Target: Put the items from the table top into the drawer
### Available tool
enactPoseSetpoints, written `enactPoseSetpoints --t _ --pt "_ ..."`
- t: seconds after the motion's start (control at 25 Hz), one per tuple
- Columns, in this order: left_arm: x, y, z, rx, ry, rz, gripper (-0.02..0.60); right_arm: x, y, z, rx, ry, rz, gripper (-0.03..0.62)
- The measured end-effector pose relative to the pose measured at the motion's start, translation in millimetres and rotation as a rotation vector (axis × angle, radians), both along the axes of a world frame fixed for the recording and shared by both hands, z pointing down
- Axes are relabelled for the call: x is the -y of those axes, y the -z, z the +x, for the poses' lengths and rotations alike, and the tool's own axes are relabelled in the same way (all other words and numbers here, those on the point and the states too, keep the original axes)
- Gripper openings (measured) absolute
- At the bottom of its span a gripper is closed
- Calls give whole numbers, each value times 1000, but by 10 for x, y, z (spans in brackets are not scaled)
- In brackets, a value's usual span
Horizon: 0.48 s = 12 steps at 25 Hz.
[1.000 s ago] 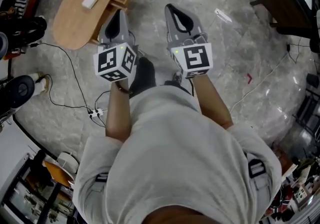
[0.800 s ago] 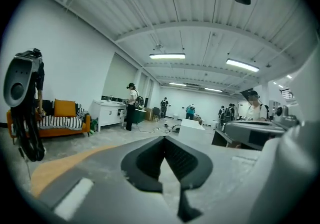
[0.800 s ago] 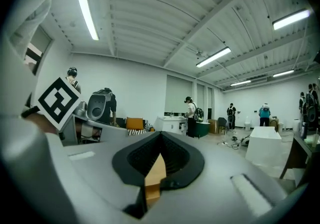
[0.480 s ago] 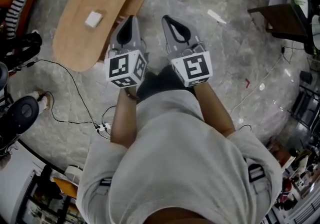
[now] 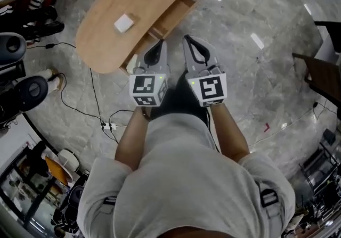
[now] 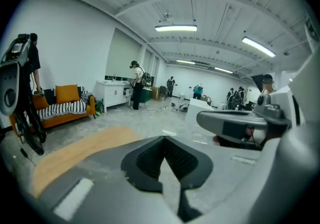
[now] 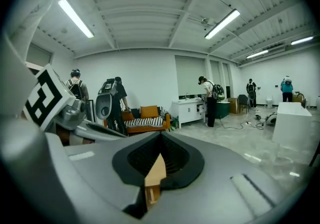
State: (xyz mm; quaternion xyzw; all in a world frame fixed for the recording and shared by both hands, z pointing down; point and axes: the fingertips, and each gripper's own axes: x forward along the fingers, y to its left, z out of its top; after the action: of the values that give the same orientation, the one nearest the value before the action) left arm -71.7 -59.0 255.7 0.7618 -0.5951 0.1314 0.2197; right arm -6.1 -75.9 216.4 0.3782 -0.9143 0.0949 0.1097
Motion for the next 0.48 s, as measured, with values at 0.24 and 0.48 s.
enactPoseSetpoints --t 0.24,0.48 --pt "297 -372 -209 17 65 -84 20 430 -239 -282 73 42 -13 8" --pt "366 -758 -461 21 77 -145 20 533 -744 -723 108 103 -121 8"
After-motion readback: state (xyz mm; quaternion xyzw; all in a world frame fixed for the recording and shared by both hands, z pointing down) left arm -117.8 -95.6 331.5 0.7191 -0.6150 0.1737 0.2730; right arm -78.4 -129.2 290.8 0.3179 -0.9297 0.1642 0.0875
